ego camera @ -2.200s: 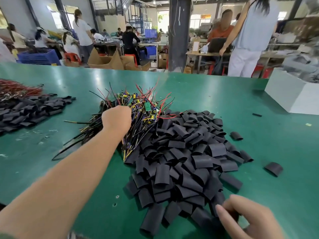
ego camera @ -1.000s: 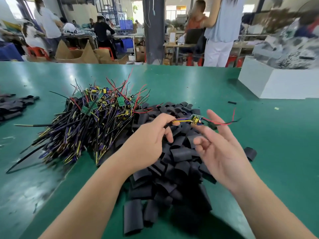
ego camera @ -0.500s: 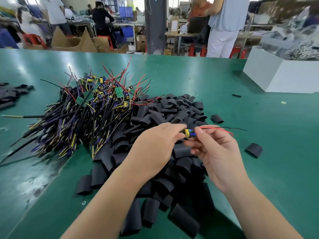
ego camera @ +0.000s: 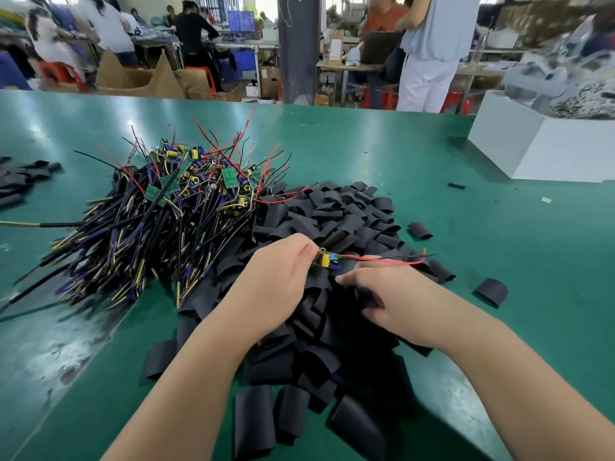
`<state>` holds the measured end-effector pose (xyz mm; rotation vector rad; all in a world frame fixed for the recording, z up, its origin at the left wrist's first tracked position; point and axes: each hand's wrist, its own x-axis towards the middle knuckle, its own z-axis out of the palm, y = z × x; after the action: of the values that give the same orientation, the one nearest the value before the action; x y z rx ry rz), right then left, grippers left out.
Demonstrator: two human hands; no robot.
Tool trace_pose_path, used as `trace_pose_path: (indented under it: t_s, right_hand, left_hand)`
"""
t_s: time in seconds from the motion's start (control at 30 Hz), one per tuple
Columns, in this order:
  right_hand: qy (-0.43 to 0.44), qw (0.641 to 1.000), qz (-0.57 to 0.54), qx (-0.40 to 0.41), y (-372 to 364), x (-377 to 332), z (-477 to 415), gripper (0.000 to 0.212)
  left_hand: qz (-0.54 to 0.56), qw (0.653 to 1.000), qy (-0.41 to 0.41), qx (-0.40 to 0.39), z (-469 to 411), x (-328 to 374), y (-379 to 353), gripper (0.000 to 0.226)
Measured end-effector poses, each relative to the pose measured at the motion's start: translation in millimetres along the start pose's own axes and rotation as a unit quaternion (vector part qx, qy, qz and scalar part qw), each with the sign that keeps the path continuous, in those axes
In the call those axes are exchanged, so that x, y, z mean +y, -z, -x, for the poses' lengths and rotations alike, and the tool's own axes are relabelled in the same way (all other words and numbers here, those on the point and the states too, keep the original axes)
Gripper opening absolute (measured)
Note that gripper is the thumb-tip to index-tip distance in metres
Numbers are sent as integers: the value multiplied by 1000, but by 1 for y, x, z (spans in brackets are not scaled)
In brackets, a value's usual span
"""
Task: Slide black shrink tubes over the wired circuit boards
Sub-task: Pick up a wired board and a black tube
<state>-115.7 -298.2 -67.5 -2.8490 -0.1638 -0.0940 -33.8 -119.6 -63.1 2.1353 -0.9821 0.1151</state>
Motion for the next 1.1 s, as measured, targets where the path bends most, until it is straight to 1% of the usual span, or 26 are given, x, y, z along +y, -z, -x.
trace_pose_path:
  t_s: [0.07, 0.13, 0.2, 0.23, 0.27, 0.3, 0.33, 0.37, 0.4, 0.43, 0.47, 0.5, 0.53, 0.57, 0.6, 0.63, 0.67, 0.7, 0.73, 0.8, 0.83, 0.9, 0.93, 1.0, 1.07, 1.1]
  right_hand:
    - [-3, 1000, -9, -11, 1, 1, -3, 61]
    - [-1, 999, -29, 20, 2, 4, -1, 56]
    - [-4, 994, -48, 94, 5, 7, 5, 46]
    - [-20, 987, -84, 138, 6, 8, 10, 41]
    - [-39, 970, -163, 175, 6, 9, 14, 38]
    - [-54, 933, -298, 194, 6, 9, 19, 36]
    - [-50, 859, -474, 190, 8, 7, 23, 34]
    - [-41, 754, -633, 170, 9, 6, 25, 31]
    - [-32, 656, -738, 152, 9, 4, 28, 31]
    - [-24, 594, -791, 147, 10, 3, 30, 32]
    - [-19, 560, -815, 149, 11, 2, 30, 33]
    - [-18, 545, -823, 160, 11, 2, 30, 33]
    - [-19, 542, -822, 173, 10, 2, 30, 33]
    - [-23, 545, -818, 182, 9, 1, 29, 33]
    - [-28, 549, -814, 187, 7, -1, 28, 34]
    - [-30, 553, -811, 189, 5, -3, 27, 34]
    - [-29, 553, -811, 189, 2, -5, 26, 34]
    - [-24, 550, -814, 186, 0, -7, 25, 34]
    - [-18, 546, -817, 184, -1, -8, 24, 35]
    - [-14, 541, -821, 182, -1, -9, 25, 34]
    - [-18, 540, -821, 182, 1, -7, 26, 33]
    - [-31, 538, -819, 196, 6, 0, 30, 31]
    - [-39, 530, -820, 213, 8, 4, 33, 28]
    - [-67, 496, -827, 258, 12, 13, 36, 24]
    - [-98, 451, -837, 295, 13, 16, 37, 19]
    - [-109, 426, -844, 307, 12, 16, 36, 20]
  left_hand:
    - [64, 998, 23, -8, 1, -4, 1, 34]
    - [107, 994, 30, -18, 2, -8, 3, 38]
    - [120, 992, 33, -5, 1, -13, 3, 40]
    - [131, 991, 41, 5, 1, -15, 3, 38]
    - [147, 988, 54, 9, 0, -16, 3, 35]
    - [163, 985, 65, 6, -1, -17, 2, 31]
    - [169, 983, 69, -2, -2, -17, 1, 29]
    - [168, 983, 66, -13, -3, -16, 1, 27]
    - [159, 985, 66, -22, -4, -14, 1, 26]
    - [138, 988, 67, -30, -5, -13, 0, 25]
    - [105, 991, 72, -40, -6, -12, 0, 25]
    - [61, 994, 80, -49, -6, -10, 1, 25]
    - [9, 995, 86, -57, -6, -7, 2, 22]
    - [-52, 994, 79, -58, -6, -2, 3, 23]
    - [-105, 991, 59, -51, -6, 3, 2, 38]
    - [-127, 991, 26, -44, -8, 9, -1, 55]
    - [-126, 991, -3, -48, -10, 15, -5, 64]
    - [-100, 993, -21, -60, -13, 22, -10, 63]
    - [-58, 995, -36, -76, -14, 28, -17, 52]
    - [4, 995, -80, -67, -15, 36, -27, 13]
    - [23, 994, -96, -39, -14, 36, -30, 13]
    - [56, 993, -103, 3, -10, 33, -33, 21]
    - [68, 992, -101, 17, -9, 31, -33, 23]
    - [89, 991, -98, 36, -6, 27, -33, 25]
    - [105, 988, -102, 49, -5, 26, -32, 24]
    - [112, 987, -106, 55, -4, 26, -31, 24]
